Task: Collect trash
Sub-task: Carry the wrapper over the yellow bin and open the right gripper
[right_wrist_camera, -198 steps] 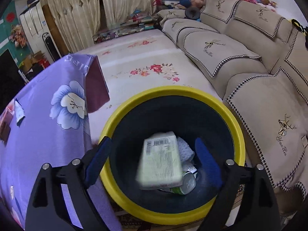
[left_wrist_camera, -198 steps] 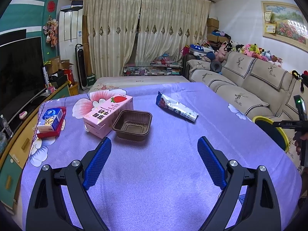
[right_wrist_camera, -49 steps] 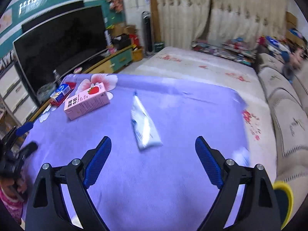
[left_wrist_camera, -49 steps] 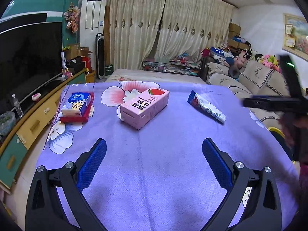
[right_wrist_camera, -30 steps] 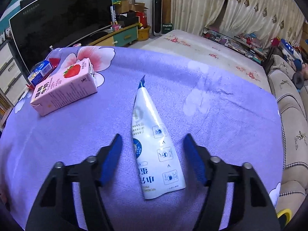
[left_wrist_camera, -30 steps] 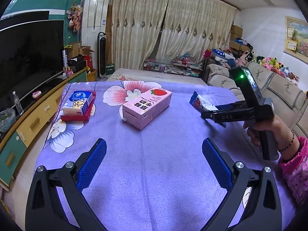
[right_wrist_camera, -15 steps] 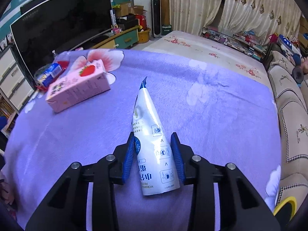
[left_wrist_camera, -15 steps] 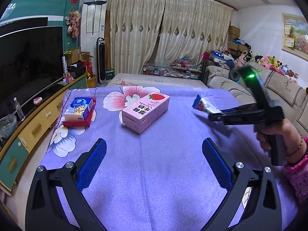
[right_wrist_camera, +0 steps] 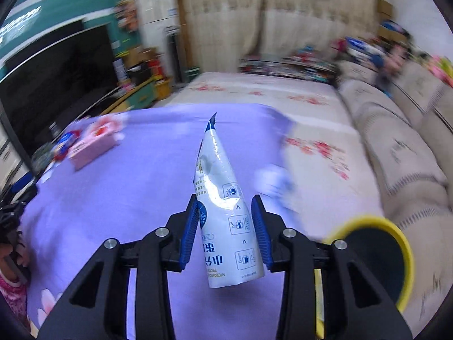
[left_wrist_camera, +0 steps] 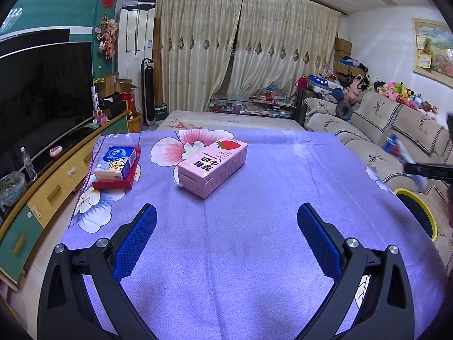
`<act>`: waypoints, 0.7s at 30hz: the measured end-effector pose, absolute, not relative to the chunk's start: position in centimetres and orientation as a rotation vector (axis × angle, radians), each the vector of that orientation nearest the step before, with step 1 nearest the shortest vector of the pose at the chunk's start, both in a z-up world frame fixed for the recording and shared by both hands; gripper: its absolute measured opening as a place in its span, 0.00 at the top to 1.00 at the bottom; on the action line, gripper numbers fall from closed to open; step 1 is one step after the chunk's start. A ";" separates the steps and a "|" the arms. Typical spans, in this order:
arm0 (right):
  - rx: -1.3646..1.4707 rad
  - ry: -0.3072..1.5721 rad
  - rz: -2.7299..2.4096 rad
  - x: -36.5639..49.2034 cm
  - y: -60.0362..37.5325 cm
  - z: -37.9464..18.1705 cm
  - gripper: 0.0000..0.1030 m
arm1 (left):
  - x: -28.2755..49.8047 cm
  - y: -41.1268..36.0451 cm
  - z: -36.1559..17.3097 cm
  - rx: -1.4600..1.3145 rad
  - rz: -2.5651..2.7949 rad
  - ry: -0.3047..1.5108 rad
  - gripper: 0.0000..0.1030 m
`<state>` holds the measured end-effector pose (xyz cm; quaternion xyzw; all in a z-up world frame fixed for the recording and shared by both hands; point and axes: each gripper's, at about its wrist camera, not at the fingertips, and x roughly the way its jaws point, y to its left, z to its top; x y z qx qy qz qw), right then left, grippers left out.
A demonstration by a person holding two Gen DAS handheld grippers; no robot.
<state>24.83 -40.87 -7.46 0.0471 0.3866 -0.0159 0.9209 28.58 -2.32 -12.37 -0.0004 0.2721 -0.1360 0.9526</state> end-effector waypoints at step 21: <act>0.363 0.881 -0.442 16.8 -56.7 -15.2 0.36 | 28.7 -2.6 -12.5 0.017 -0.285 0.571 0.05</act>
